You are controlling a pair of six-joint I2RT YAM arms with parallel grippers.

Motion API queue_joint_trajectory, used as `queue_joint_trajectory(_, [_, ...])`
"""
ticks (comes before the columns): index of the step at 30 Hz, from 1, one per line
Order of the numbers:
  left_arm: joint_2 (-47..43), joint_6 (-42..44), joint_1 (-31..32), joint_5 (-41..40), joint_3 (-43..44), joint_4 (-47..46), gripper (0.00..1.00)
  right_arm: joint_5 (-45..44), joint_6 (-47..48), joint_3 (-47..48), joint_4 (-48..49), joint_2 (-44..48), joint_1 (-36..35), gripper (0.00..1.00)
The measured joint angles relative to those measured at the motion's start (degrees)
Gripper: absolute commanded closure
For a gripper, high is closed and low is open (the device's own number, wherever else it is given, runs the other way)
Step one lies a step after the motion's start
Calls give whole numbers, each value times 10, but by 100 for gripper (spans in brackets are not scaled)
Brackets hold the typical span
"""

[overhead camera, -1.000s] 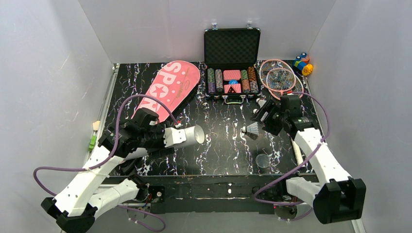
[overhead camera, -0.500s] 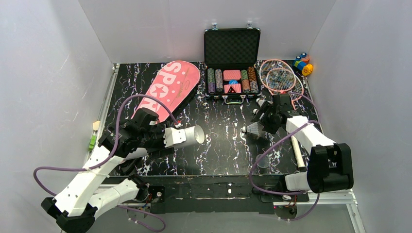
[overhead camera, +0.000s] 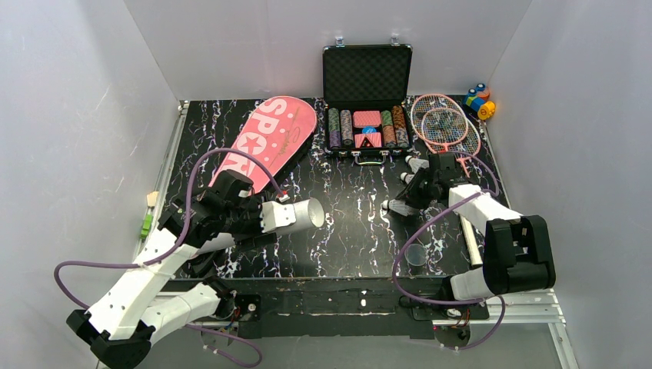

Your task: Pack up the badminton gear

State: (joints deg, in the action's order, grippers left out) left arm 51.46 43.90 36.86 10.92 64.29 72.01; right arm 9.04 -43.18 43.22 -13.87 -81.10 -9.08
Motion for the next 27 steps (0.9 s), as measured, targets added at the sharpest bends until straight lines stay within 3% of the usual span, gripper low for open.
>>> queue_joint_trajectory(4, [1,0,0,0,0,0,76,12,-12,-9,7,2,-8,99])
queue_joint_trajectory(11, [2,0,0,0,-6,-1,76,23,-25,-8,-21,81,-65,99])
queue_joint_trajectory(20, [2,1,0,0,-24,0,76,49,-53,107,-99,280,-262,99])
queue_joint_trajectory(27, [2,2,0,0,-27,-1,75,35,-72,182,-122,292,-367,99])
